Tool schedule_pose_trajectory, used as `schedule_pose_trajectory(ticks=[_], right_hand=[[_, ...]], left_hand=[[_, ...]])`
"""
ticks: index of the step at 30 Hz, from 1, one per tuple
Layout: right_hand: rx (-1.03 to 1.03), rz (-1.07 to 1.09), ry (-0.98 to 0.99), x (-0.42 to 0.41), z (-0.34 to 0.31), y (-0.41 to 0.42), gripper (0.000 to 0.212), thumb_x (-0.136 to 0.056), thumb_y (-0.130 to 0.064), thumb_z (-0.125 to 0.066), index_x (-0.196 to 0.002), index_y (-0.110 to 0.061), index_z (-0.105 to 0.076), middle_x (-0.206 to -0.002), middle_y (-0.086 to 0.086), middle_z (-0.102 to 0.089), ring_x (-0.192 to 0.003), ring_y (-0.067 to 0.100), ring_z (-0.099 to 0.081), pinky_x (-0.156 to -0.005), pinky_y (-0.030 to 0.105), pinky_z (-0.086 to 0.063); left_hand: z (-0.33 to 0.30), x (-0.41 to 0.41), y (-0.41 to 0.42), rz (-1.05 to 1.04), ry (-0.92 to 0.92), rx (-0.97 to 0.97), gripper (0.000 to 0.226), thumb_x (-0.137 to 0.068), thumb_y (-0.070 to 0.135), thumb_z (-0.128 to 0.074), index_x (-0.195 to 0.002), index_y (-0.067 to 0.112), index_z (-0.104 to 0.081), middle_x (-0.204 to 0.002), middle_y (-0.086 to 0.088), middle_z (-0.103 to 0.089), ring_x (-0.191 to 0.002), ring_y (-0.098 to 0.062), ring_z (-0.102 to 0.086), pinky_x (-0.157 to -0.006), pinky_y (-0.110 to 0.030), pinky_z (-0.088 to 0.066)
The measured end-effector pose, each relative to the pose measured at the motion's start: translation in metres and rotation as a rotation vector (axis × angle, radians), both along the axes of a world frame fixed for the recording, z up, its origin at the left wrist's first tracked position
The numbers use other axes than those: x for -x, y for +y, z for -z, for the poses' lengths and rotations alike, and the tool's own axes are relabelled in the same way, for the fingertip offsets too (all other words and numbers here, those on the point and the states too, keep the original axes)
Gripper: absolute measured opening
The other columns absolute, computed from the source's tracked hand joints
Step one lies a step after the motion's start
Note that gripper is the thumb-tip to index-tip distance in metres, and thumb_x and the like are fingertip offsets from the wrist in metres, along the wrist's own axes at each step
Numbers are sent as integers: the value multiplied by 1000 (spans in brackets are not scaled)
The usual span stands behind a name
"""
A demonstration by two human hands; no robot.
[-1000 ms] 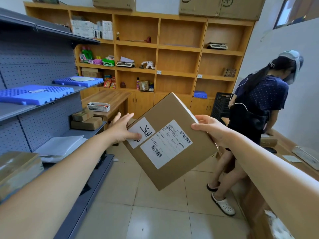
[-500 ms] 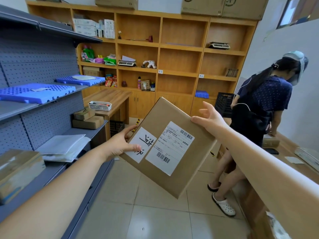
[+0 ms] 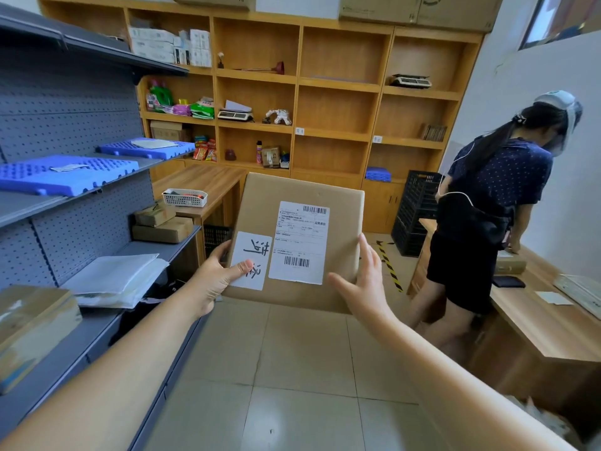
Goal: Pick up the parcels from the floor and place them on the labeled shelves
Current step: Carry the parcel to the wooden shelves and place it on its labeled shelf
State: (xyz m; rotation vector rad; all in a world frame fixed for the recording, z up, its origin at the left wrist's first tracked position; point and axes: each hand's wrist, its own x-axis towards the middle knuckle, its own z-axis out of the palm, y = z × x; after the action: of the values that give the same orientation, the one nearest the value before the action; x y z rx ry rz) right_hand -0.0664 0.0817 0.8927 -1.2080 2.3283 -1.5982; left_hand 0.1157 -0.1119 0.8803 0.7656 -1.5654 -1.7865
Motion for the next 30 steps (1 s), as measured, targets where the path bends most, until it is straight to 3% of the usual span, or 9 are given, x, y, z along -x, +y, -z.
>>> schedule_pose_trajectory(ticks=[4,9,13,17,19,25,28,30], right_hand=[[36,-21,-73,-7,8,-11,94,-79,-24,-70,-149,-36,-8,-151,-4,-22,-123,5,-29,-98,27,-32],[41,-1,-88,-9,18,-26,93,-80,-21,-70,-149,-35,-9,-150,-8,-28,-112,-2,-32,-90,16,-34],[32,11,-86,1,27,-36,95,-78,-22,-72,-148,-36,-10,-151,-7,-27,-119,-1,-30,-95,23,-32],[11,-7,-69,23,34,-46,93,-78,-21,-71,-147,-38,-11,-151,-7,-25,-120,-1,-29,-95,23,-33],[-5,-7,-52,36,39,-53,92,-78,-21,-72,-147,-38,-14,-153,-6,-22,-123,0,-28,-97,23,-31],[-16,-13,-51,117,49,-94,91,-77,-19,-72,-146,-38,-17,-154,-7,-17,-123,-2,-24,-96,22,-31],[-23,-21,-83,166,54,-118,90,-77,-17,-71,-146,-39,-17,-154,-8,-17,-122,-1,-26,-91,18,-31],[-23,-28,-104,197,55,-137,89,-77,-18,-70,-146,-39,-18,-153,-10,-18,-120,-2,-28,-85,13,-32]], left_hand=[[6,5,-10,-44,20,-4,61,-78,14,-69,-131,20,-41,-96,-1,-66,-82,-19,-65,-63,-30,-55],[17,15,-22,-43,20,2,59,-79,17,-69,-130,21,-42,-103,-6,-65,-87,-18,-63,-73,-30,-49],[24,29,-26,-31,14,23,55,-81,17,-68,-130,20,-42,-117,-9,-61,-91,-17,-62,-74,-28,-48],[29,51,-41,-26,-3,68,51,-82,24,-67,-128,27,-44,-124,-8,-61,-106,-24,-61,-91,-40,-48],[29,64,-46,-18,-16,87,51,-83,26,-66,-129,29,-43,-123,-6,-61,-107,-24,-61,-92,-40,-48],[26,140,-79,19,-47,173,58,-83,18,-67,-132,29,-40,-121,-2,-62,-107,-20,-61,-88,-35,-49],[26,185,-97,50,-94,248,76,-80,12,-69,-142,25,-27,-125,0,-57,-108,-14,-57,-85,-26,-44],[25,215,-113,39,-151,319,90,-77,11,-72,-146,25,-17,-132,2,-47,-114,-14,-51,-92,-29,-41]])
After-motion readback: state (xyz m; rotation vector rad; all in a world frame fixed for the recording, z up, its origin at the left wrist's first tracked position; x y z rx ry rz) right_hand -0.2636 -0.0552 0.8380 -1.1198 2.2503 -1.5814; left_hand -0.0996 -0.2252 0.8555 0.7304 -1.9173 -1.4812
